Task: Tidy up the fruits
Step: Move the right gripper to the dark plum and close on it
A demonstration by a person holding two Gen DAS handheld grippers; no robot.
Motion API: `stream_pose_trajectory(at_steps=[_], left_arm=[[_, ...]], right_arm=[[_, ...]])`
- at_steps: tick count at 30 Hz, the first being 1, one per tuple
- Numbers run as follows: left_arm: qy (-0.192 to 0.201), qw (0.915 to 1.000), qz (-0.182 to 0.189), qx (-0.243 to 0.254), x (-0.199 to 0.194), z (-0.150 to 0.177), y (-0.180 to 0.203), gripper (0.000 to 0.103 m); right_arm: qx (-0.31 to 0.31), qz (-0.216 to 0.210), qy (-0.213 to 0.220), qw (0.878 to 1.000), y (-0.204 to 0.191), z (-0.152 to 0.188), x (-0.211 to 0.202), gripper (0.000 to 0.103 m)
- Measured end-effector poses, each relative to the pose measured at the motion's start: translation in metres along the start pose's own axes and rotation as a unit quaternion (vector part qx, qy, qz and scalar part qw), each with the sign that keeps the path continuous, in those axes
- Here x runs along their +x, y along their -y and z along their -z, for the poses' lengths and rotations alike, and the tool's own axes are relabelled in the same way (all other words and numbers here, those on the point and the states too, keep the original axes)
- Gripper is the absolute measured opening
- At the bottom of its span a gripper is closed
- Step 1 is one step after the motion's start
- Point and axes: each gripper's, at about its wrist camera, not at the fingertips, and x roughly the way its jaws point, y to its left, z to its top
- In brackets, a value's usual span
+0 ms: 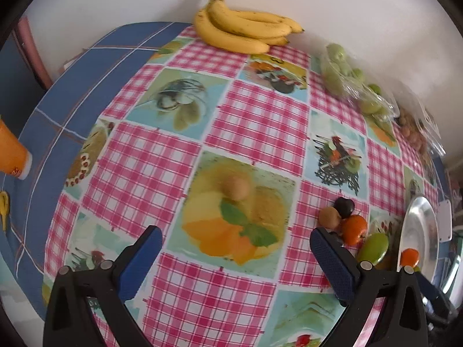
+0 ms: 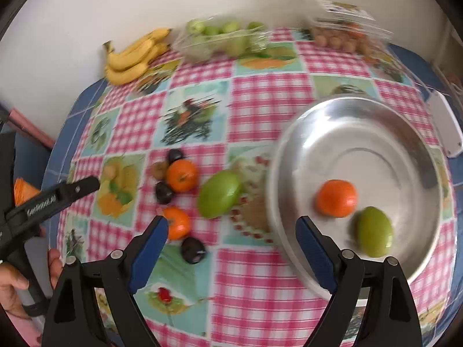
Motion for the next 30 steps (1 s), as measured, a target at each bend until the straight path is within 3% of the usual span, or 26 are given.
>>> stream_pose_trajectory(at_steps=[9,17,30], left_arm=[[-0.018,0.9996,0.021,0.004,0.010,0.007,0.006,0.103],[-0.066,0.9967,0.018,0.044,0.037,0.022,0.028,0.103],[-0.086,0.9954,0.000,0.044,0.052,0.026,0.029,0.103]], right_arm=[[-0.073,0.020,-0.035,0.997,-0.039,0.017,0.021,0.090],[-0.096,0.033,-0.084,0.991,-0.041,0.032,0.055,0.090],[-0.117,0.080,-0.092,0.986,-0.049,0.039,0.076,0.090]])
